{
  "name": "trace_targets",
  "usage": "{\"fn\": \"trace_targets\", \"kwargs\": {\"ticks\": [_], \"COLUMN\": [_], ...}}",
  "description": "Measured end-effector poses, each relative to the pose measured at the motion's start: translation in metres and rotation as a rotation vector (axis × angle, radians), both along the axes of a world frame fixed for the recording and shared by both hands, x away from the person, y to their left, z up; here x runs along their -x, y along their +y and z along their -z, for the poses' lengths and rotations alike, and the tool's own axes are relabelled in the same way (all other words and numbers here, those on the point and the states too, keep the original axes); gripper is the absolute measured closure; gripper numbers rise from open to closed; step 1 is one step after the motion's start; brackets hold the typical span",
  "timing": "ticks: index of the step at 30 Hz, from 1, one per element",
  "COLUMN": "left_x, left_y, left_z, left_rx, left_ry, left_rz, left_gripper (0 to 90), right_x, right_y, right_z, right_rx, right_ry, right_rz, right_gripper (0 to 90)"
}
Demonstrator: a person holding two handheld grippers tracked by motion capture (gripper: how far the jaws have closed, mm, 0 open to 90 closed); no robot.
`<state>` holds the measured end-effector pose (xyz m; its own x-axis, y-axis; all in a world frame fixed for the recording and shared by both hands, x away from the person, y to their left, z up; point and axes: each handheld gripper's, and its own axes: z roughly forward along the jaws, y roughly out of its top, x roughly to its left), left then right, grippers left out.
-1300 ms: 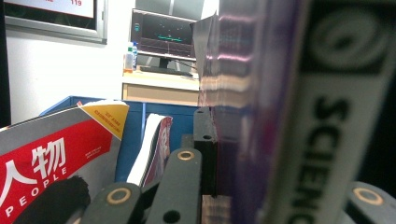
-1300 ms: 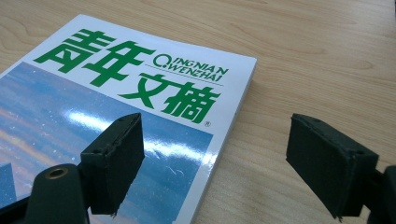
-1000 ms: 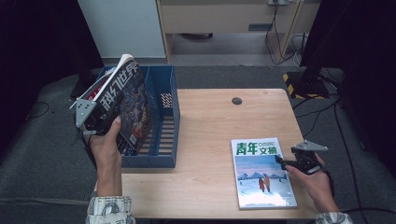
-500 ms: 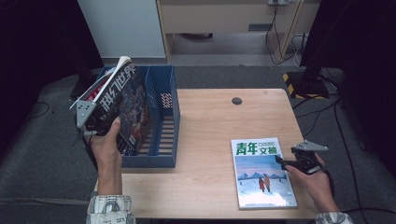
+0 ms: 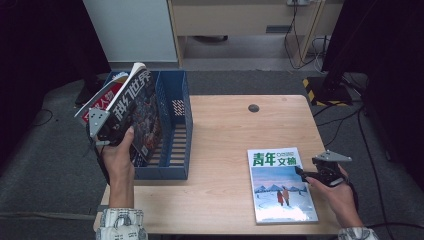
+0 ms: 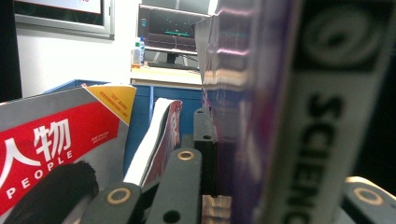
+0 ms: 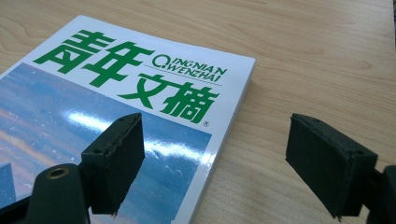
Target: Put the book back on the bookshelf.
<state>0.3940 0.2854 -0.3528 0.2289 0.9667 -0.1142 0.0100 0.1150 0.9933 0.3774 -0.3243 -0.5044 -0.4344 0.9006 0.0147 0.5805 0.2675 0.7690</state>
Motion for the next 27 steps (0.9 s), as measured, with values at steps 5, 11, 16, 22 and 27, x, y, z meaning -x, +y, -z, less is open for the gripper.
{"fn": "trace_targets", "kwargs": {"ticks": [5,11,16,22,27], "left_x": [-0.001,-0.003,-0.005,-0.007,-0.009], "left_y": [-0.002,-0.002,-0.002,-0.002,-0.003], "left_z": [0.002,0.007,0.012,0.017,0.021], "left_rx": [-0.008,-0.009,-0.008,-0.01,-0.015], "left_ry": [0.003,0.011,0.018,0.022,0.031], "left_rz": [-0.006,-0.012,-0.02,-0.025,-0.026], "left_gripper": [82.6,82.6,82.6,82.6,82.6], "right_x": [0.0,0.0,0.0,0.0,0.0], "right_y": [0.0,0.0,0.0,0.0,0.0], "right_z": [0.0,0.0,0.0,0.0,0.0], "right_rx": [0.0,-0.004,-0.004,-0.001,0.0], "right_ry": [0.0,0.004,0.004,0.003,0.002], "right_rz": [-0.001,0.001,0.0,-0.001,-0.001], "right_gripper": [19.6,19.6,19.6,19.6,19.7]}}
